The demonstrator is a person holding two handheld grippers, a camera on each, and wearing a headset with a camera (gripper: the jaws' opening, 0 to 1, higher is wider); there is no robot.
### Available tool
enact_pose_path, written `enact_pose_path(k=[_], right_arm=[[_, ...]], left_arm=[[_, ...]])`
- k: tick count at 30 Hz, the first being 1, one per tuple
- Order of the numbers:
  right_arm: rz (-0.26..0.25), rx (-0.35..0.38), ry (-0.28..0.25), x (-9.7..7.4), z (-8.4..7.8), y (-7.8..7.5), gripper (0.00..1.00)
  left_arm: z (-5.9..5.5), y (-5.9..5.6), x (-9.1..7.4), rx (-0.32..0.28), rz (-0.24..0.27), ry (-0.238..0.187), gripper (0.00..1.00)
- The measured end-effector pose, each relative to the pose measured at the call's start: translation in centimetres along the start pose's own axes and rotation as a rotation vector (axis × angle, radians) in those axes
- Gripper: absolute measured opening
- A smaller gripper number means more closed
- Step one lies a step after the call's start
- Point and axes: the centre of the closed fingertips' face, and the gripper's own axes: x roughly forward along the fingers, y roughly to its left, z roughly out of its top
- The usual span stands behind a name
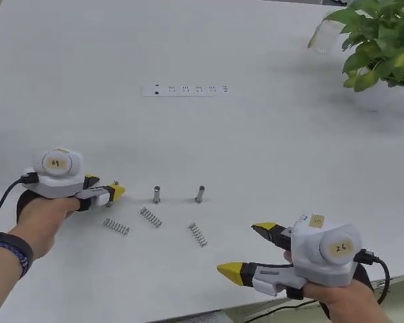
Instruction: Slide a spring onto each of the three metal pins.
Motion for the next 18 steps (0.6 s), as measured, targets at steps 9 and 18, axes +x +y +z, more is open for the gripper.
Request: enact_pose_path(k=[9, 18], right_arm=[[-0.005, 0.006, -0.005, 0.0, 0.1, -0.2, 0.64], [-0.003, 0.003, -0.005, 0.0, 0.2, -0.3, 0.65]], left_arm=[[-0.5, -0.1, 0.8, 0.007, 0.02, 0.018, 0.24], [-0.5, -0.1, 1.2, 0.018, 0.05, 0.021, 0.16]])
